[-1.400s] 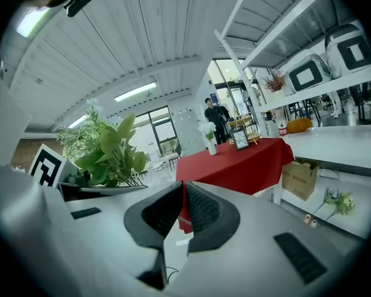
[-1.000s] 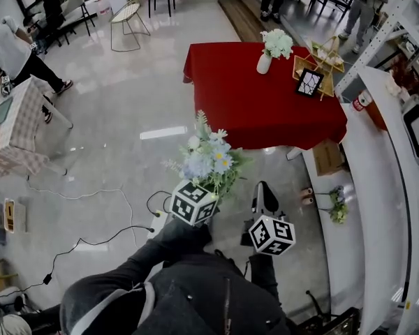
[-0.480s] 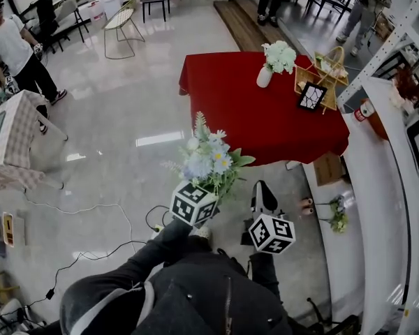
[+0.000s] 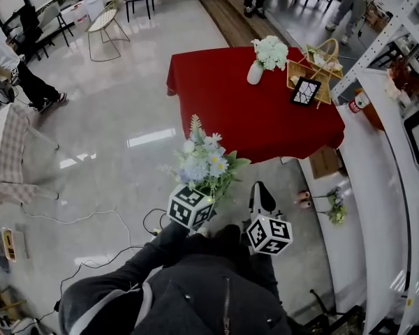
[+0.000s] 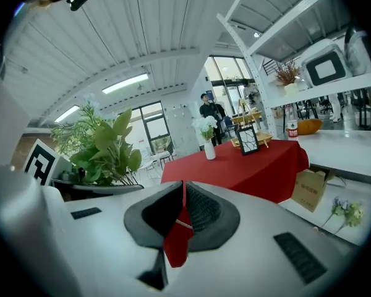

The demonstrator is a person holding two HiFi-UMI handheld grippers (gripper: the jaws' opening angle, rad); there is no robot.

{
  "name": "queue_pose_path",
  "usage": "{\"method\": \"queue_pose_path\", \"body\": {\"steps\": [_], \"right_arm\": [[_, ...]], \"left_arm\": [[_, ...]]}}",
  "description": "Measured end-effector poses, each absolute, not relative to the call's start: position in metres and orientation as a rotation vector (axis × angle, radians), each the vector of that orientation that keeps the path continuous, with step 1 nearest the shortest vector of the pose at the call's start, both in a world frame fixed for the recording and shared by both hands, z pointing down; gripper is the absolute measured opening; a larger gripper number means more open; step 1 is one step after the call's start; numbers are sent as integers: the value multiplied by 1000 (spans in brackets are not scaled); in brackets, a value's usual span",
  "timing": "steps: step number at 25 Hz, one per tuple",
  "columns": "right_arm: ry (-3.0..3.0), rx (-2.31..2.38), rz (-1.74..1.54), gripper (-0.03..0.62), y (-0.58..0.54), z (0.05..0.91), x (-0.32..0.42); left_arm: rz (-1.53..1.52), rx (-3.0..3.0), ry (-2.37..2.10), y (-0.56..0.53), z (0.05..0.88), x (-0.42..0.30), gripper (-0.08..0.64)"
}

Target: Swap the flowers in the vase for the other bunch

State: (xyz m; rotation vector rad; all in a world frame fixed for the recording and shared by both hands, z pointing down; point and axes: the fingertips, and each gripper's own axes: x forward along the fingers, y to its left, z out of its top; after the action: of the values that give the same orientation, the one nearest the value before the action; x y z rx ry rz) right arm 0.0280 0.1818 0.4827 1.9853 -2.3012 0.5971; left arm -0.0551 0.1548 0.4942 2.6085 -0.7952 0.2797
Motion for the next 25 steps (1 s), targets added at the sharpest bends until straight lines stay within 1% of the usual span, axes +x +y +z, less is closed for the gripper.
{"method": "queue_pose_path", "body": {"steps": [6, 13, 25], "right_arm": [[-2292, 1968, 607, 18, 168, 486, 34], [-2354, 1898, 570, 18, 139, 485, 24], [-2412, 1883, 607, 18, 59, 485, 50]], "left_arm": [[266, 2593, -798, 147, 495, -54, 32], [246, 2579, -863, 123, 493, -61, 32], [263, 2568, -925, 49, 497, -39, 32]]}}
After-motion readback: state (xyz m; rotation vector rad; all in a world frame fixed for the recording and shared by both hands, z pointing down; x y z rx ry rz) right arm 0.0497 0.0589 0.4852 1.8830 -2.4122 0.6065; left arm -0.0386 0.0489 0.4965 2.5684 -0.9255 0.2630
